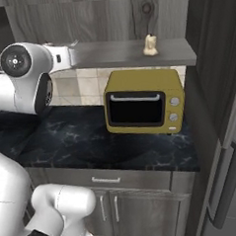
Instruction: Pick the candle and candle from the dining table and place them in the open cabinet. Close the cabinet after placing the objects.
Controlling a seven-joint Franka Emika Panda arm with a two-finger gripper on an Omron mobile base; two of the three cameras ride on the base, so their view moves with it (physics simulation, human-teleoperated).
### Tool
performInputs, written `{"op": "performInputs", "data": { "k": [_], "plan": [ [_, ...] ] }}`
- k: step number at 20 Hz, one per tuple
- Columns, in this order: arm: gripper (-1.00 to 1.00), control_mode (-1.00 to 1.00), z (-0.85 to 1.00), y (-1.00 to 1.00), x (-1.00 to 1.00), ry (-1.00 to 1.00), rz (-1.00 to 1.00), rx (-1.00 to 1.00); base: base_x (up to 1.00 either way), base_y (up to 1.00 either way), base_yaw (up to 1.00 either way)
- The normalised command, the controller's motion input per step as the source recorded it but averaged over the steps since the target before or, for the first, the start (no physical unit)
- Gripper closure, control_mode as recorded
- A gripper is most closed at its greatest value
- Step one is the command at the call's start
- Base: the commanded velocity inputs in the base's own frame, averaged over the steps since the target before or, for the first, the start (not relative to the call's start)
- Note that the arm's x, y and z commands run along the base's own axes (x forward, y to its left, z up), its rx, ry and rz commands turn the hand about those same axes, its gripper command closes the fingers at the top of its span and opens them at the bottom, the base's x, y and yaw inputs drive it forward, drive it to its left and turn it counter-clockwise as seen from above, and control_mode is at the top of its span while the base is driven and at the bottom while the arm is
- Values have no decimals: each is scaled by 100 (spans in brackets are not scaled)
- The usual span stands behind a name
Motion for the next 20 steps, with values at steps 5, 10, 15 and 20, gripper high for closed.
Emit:
{"op": "performInputs", "data": {
  "k": [5, 10, 15, 20],
  "plan": [
    [100, -100, -13, 3, 28, 0, 4, 0, 0, 0, 0],
    [100, -100, -1, 9, 31, 0, 4, 0, 0, 0, 0],
    [100, -100, 0, 9, 34, 0, 3, 0, 0, 0, 0],
    [100, -100, -5, 7, 34, 0, 2, 0, 0, 0, 0]
  ]
}}
